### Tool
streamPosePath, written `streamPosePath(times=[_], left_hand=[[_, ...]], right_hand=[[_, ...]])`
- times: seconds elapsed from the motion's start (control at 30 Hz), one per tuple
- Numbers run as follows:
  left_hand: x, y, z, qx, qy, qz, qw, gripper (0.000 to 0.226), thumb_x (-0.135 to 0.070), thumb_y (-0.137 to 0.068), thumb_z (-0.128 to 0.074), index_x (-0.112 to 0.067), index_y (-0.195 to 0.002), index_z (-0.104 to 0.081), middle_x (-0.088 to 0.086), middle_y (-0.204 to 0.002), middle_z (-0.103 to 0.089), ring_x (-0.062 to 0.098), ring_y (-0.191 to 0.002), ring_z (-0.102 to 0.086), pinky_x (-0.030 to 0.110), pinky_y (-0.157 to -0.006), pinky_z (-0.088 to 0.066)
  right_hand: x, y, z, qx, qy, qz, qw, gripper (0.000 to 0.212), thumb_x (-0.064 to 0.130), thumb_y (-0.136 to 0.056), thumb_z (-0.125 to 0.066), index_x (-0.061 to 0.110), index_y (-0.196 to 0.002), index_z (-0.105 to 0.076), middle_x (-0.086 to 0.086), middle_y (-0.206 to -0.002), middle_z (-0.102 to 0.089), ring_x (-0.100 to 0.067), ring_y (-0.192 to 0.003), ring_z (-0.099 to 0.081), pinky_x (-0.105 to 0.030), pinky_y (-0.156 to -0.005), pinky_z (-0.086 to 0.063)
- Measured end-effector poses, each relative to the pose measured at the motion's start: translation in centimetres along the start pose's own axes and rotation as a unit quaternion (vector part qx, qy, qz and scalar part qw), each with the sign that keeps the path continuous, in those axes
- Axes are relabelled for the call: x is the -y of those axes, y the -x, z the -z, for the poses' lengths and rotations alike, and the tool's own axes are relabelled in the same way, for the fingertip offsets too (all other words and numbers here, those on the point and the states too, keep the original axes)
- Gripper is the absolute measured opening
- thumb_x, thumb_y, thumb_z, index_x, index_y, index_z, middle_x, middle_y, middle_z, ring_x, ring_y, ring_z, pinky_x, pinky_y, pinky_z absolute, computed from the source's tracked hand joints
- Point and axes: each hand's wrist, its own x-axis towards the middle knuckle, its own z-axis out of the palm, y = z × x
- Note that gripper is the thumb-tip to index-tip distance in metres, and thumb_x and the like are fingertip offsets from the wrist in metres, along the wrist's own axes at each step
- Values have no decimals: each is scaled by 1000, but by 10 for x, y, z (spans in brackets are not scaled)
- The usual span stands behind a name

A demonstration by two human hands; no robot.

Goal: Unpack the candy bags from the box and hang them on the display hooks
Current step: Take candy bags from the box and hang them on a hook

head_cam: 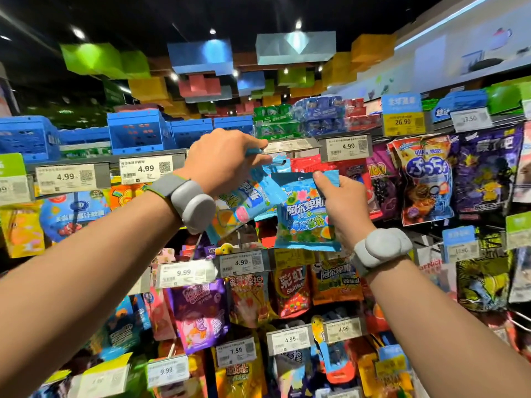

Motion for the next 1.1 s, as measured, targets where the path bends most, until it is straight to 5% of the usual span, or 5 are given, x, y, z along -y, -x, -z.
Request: streamPosePath(times=[0.17,0.5,0.9,1.0,1.1], left_hand=[[0,-13,9,66,44,-17,997,49,-66,-82,-57,-35,-118,-69,0,-117,-71,29,-106,-64,46,-84,-55],[2,-20,26,136,75,-25,988,43,-51,-88,-61,-23,-119,-70,1,-116,-71,18,-88,-63,24,-71,-40],[0,-22,27,146,91,-21,985,42,-48,-88,-62,-19,-117,-72,-3,-108,-73,-2,-57,-53,10,-50,-33],[2,-22,25,137,92,-26,986,41,-47,-89,-63,-20,-118,-72,0,-98,-73,-19,-80,-44,5,-43,-31],[3,-23,23,139,95,-25,985,41,-49,-88,-63,-21,-118,-72,1,-109,-73,-6,-91,-55,15,-55,-37]], right_hand=[[3,-10,-15,-4,-2,14,1000,30,16,-89,-64,12,-65,-45,-7,-65,-38,-18,-62,-35,-32,-55,-28],[8,-17,-38,-16,-18,-25,999,44,8,-92,-62,21,-56,-40,17,-38,-32,-4,-36,-24,-21,-39,-21],[17,-26,-44,0,11,6,1000,21,27,-90,-73,6,-89,-71,-11,-88,-72,-17,-77,-57,-34,-67,-44],[16,-29,-46,3,14,3,1000,16,26,-89,-74,10,-87,-71,-14,-94,-74,-17,-77,-56,-36,-67,-45],[16,-31,-46,3,7,-5,1000,20,26,-90,-73,7,-95,-71,-8,-87,-71,-17,-74,-56,-32,-66,-43]])
